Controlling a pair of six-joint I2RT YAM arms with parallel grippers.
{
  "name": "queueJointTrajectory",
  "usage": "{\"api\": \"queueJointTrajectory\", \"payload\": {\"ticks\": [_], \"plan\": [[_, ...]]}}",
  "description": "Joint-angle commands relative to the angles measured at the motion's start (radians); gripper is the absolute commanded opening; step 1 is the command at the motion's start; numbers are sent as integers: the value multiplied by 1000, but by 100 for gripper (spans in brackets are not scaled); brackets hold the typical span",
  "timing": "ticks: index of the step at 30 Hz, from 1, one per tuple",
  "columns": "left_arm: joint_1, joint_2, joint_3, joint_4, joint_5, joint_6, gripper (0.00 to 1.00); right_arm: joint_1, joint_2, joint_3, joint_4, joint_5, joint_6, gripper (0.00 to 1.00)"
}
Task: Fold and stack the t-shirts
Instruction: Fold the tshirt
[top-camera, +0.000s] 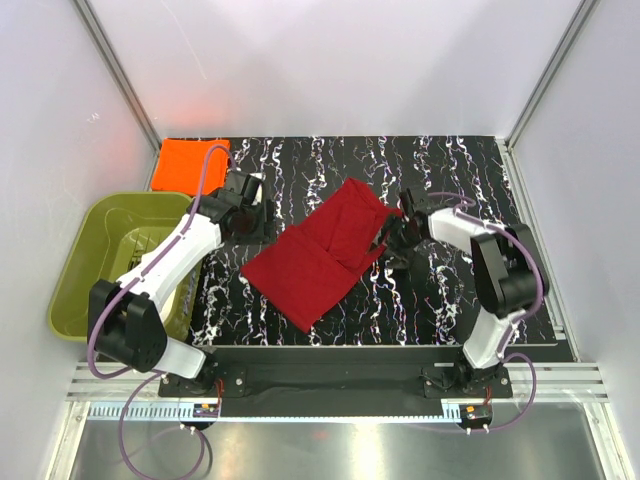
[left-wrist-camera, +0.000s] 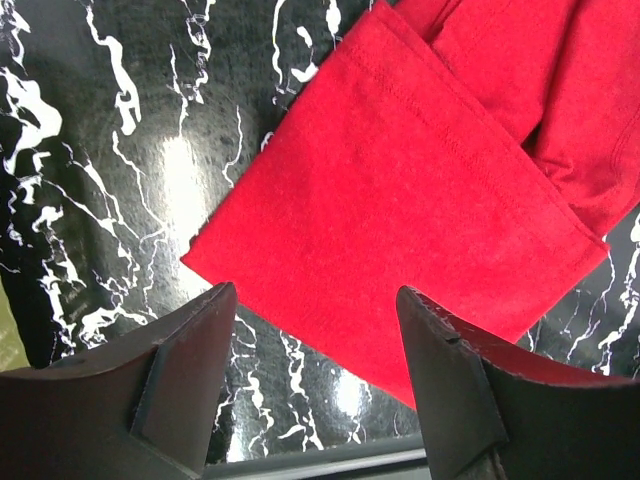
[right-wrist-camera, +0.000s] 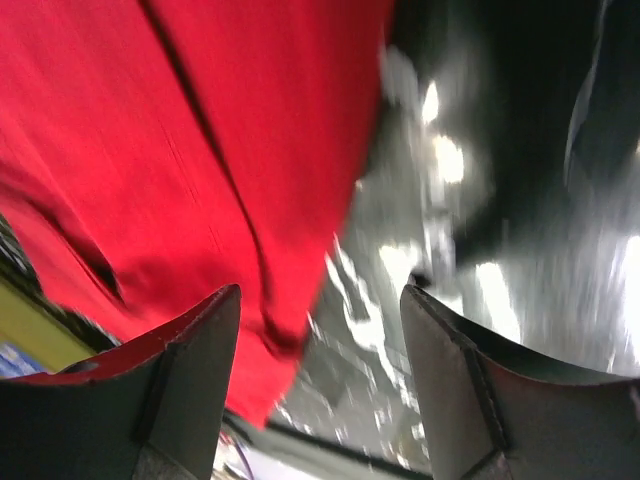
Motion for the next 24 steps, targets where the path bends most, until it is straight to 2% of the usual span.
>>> {"api": "queueJointTrajectory", "payload": {"ticks": [1, 4, 5, 8, 9, 16, 22, 24], "plan": [[2, -12, 14, -20, 30, -17, 69, -33, 89, 139, 9, 32, -58, 72], [2, -93, -125, 29, 70, -185, 69, -39, 122, 214, -20, 15, -80, 72], [2, -146, -235, 58, 93, -297, 69, -40, 123, 223, -26, 12, -86, 72], [-3, -219, -404, 189, 162, -477, 67, -43, 118, 220, -31, 3, -95, 73], [-7, -223, -417, 204, 145, -488, 67, -48, 123, 217, -26, -5, -97, 73], [-24, -207, -257, 66, -39, -376, 67, -114, 223, 266, 3, -25, -121, 75], [-111, -190, -198, 46, -64, -372, 67, -180, 414, 552, -106, -68, -192, 76], [-137, -170, -179, 46, -56, -353, 66, -189, 514, 739, -198, -65, -248, 76]]}}
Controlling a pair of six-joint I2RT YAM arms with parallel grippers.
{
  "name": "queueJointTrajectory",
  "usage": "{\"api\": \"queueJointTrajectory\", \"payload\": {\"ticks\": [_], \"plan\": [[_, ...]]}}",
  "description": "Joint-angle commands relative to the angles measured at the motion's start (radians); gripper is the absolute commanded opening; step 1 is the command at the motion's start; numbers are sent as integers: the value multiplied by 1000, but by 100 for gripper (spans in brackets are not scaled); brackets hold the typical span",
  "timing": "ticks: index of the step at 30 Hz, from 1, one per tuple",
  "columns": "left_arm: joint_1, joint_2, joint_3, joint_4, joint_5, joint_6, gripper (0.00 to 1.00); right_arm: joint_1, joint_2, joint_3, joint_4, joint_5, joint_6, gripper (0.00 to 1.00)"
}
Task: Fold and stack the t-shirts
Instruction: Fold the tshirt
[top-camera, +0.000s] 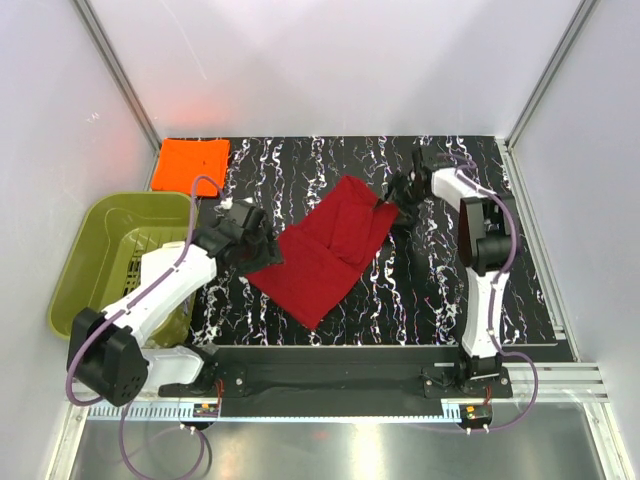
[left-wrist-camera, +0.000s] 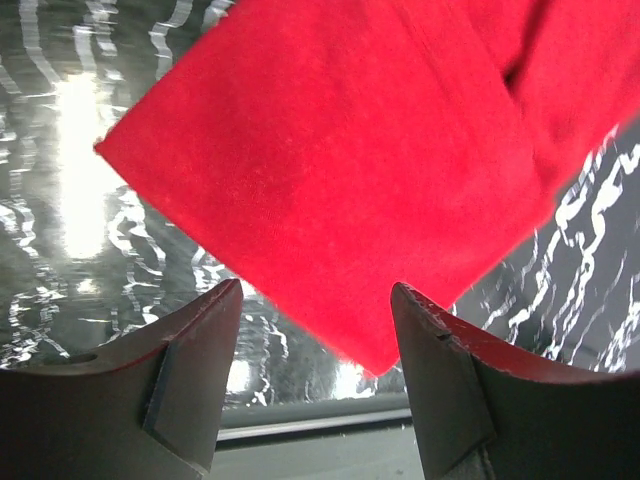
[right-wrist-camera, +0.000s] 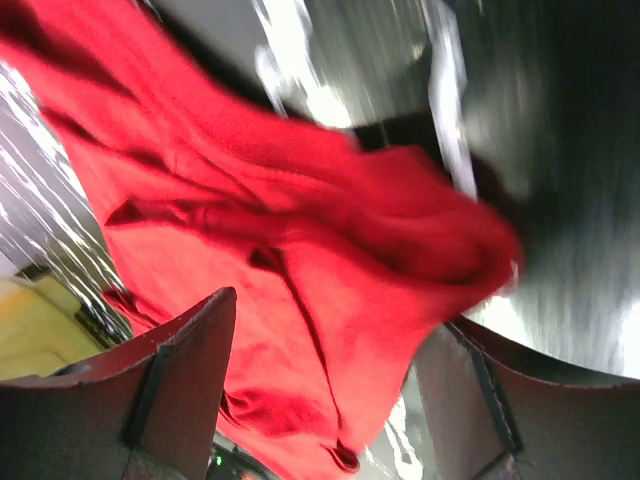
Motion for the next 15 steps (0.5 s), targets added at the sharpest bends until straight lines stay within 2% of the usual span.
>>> {"api": "queueJointTrajectory", "payload": {"ticks": [1, 2, 3, 5, 6, 7, 10, 12, 15], "plan": [[-40, 38, 60, 4, -16, 32, 65, -25, 139, 240, -116, 13, -120, 76], [-40, 46, 60, 25, 11, 70, 65, -28, 196, 371, -192, 18, -158, 76], [-40, 60, 56, 100, 113, 94, 65, -30, 214, 430, -229, 42, -169, 77], [-38, 148, 87, 123, 203, 162, 56, -34, 227, 544, -315, 73, -194, 78], [-55, 184, 110, 90, 199, 176, 52, -37, 219, 558, -328, 102, -197, 81], [-66, 214, 124, 90, 195, 191, 47, -37, 210, 564, -332, 108, -203, 82], [-107, 314, 138, 143, 153, 216, 46, -39, 170, 578, -397, 145, -243, 86], [-124, 363, 141, 191, 162, 211, 46, -40, 123, 534, -421, 144, -269, 86], [-154, 461, 175, 165, 166, 175, 42, -39, 22, 398, -386, 127, -280, 87]]}}
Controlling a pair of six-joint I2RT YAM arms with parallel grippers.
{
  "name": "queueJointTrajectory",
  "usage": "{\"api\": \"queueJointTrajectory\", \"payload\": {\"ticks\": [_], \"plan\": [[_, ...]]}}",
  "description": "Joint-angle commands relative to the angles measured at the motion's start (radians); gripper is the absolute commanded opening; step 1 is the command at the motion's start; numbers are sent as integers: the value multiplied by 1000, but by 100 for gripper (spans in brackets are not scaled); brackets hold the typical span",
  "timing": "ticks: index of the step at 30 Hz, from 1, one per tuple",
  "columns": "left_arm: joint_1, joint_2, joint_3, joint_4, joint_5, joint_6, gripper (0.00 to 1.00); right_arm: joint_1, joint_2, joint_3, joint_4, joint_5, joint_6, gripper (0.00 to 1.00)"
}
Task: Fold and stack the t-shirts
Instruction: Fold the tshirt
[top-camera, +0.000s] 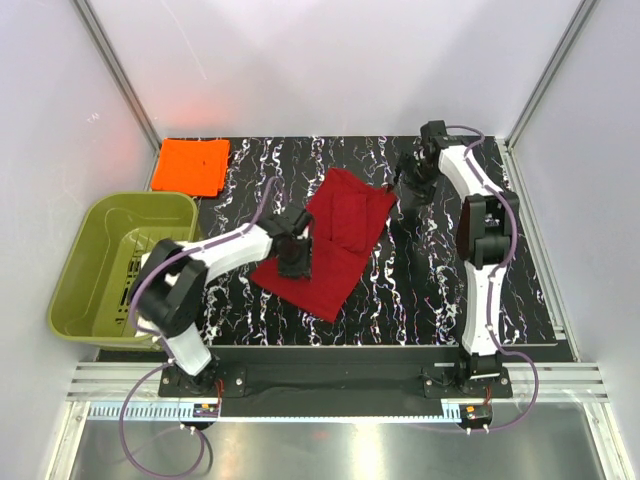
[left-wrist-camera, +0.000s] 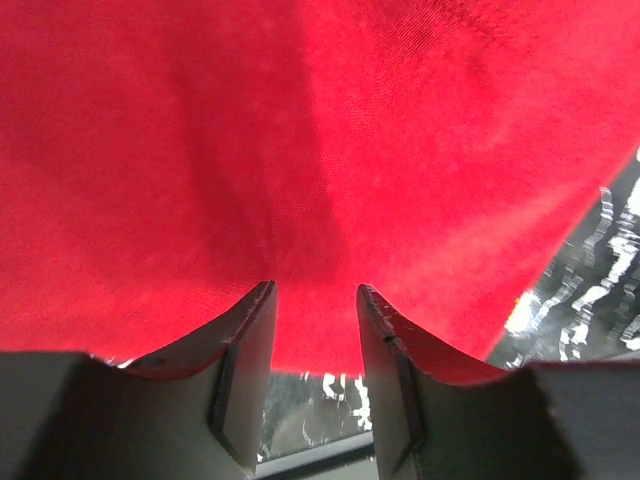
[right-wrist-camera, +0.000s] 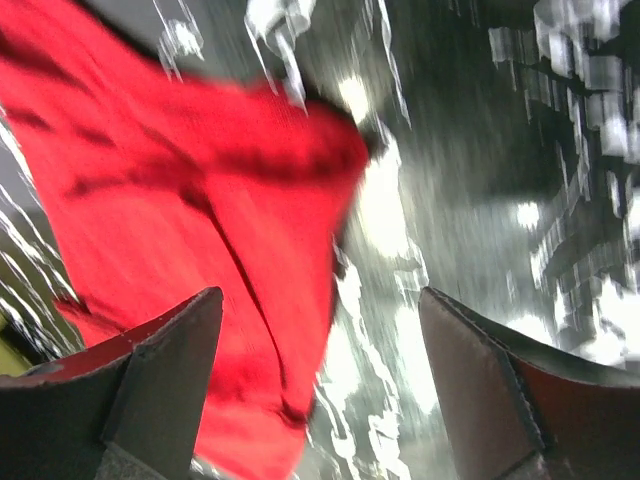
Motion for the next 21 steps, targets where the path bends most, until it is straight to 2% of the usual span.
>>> {"api": "queueJointTrajectory", "payload": {"ticks": [1, 5, 7, 11, 14, 15, 17, 18, 19, 21], "plan": [[-33, 72, 60, 36, 24, -13, 42, 0, -172, -116, -33, 16, -51, 88], [-98, 149, 67, 31, 36, -103, 44, 0, -314, -352, 53, -45, -33, 88], [-120, 188, 70, 56, 83, -137, 45, 2, -343, -405, 68, -57, -32, 88], [-184, 278, 84, 203, 261, -240, 45, 0, -403, -501, 79, -43, -49, 89], [-232, 312, 183, 226, 304, -268, 44, -1, -448, -556, 74, -42, -68, 91], [-238, 317, 255, 208, 304, -266, 46, -4, -460, -572, 74, -46, -69, 92], [-241, 306, 305, 148, 291, -263, 49, -18, -497, -622, 70, -65, -69, 92], [-238, 271, 319, 131, 274, -260, 53, -23, -512, -642, 67, -71, -68, 93], [-234, 252, 335, 116, 255, -247, 62, -26, -540, -682, 64, -77, -65, 93], [-224, 185, 352, 58, 220, -222, 66, -33, -569, -717, 48, -82, -62, 93]]}}
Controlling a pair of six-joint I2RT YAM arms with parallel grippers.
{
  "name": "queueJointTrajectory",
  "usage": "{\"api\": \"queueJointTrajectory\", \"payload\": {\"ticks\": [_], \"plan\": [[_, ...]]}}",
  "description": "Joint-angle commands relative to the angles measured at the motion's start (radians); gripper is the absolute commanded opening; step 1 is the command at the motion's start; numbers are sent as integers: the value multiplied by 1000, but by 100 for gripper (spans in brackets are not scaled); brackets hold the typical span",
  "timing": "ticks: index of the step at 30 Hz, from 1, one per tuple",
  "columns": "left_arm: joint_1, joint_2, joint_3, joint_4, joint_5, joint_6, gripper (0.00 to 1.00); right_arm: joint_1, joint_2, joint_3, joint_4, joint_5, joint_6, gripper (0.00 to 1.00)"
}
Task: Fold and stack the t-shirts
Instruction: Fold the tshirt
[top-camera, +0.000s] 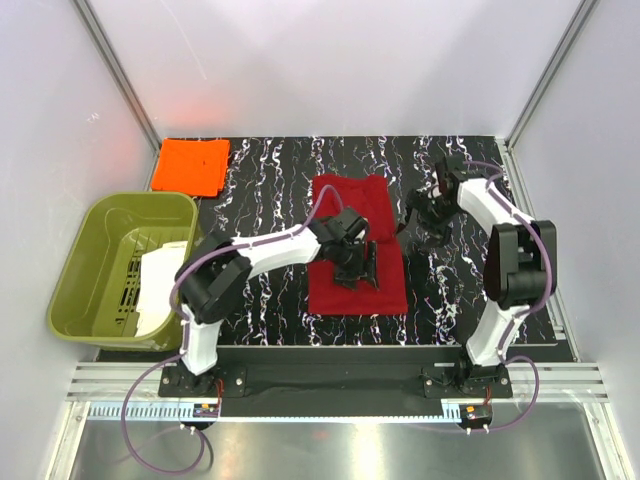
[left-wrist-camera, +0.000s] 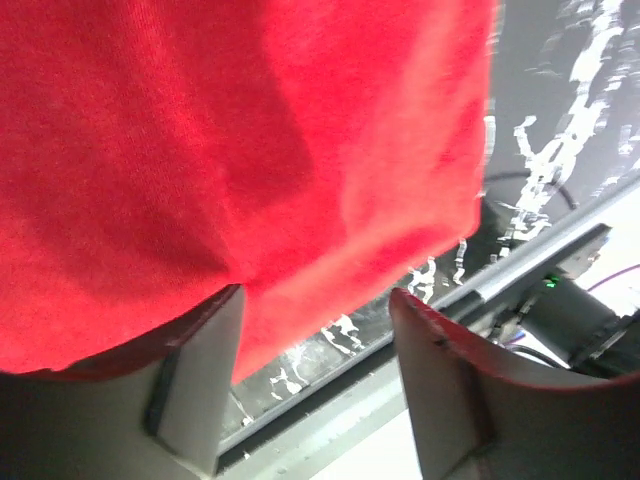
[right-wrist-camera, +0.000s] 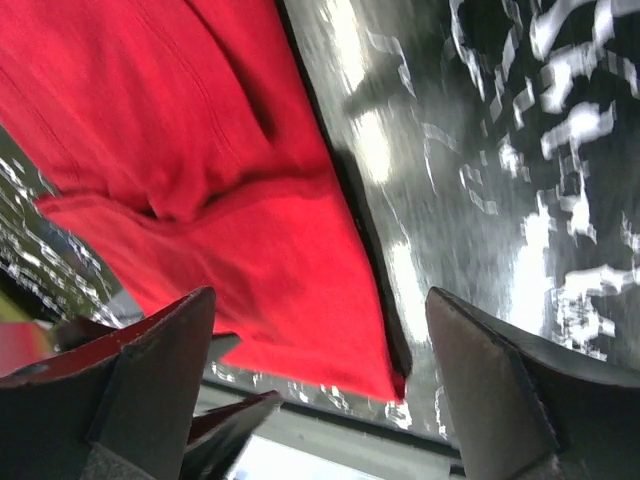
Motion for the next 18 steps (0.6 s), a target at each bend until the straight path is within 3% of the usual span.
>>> {"api": "queueJointTrajectory", "payload": {"ticks": [1, 5, 9, 11, 18], "plan": [[27, -139, 63, -80, -29, 36, 67, -15, -119, -74, -26, -33, -1, 95], [67, -277, -19, -177, -66, 53, 68, -17, -209, -209, -57, -72, 59, 96], [164, -459, -304, -134, -13, -11, 65, -15, -333, -379, -36, -139, 132, 91], [213, -495, -384, -101, 12, -45, 61, -15, -401, -479, -5, -177, 182, 80], [231, -521, -548, -27, 10, -133, 60, -17, -588, -723, 113, -207, 309, 67]]}}
